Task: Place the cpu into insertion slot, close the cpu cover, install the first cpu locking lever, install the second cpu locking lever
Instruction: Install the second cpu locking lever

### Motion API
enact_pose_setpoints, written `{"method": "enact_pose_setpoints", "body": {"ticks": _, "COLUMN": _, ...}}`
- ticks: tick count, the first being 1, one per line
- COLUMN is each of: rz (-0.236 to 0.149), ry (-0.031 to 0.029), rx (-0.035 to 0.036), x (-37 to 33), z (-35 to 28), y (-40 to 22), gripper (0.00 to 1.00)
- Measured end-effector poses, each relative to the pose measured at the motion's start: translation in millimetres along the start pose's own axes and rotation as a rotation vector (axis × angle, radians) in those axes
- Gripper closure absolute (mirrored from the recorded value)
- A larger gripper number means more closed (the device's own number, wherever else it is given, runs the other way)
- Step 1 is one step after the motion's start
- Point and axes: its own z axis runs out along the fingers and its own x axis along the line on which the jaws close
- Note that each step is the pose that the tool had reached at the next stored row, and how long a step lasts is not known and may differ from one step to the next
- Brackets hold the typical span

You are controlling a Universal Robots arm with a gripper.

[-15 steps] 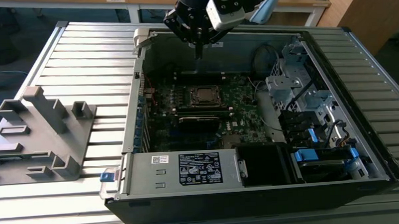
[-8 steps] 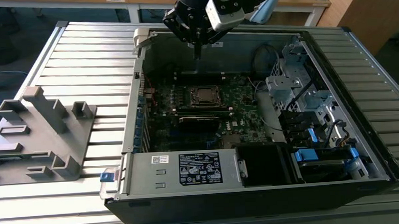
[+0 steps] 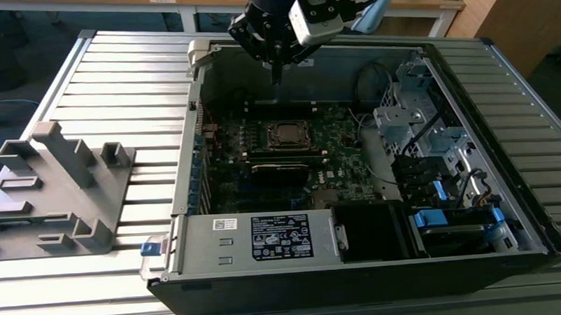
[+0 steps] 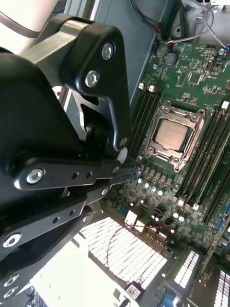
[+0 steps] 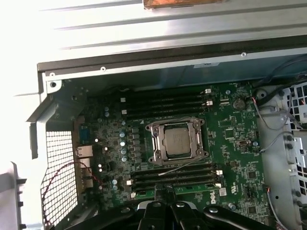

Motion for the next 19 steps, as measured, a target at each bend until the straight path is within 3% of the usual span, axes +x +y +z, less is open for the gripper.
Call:
{"method": "enact_pose_setpoints", "body": {"ticks": 8, "rz": 0.0, "ry": -0.0001, "rx": -0.0001, "x": 0.0, "z": 14.3, "y": -1.1, "gripper": 0.9}}
{"method": "enact_pose_setpoints", "body": {"ticks": 15, "rz": 0.0, "ry": -0.0001, "rx": -0.0007, "x": 0.0, "z": 16.7, "y": -1.3, "gripper": 0.9}}
{"method": "enact_pose_setpoints", "body": {"ticks": 19, "rz": 0.0, "ry": 0.0, "rx": -0.0004, "x": 0.0, "z": 21.4, "y": -1.6, "gripper": 0.9}}
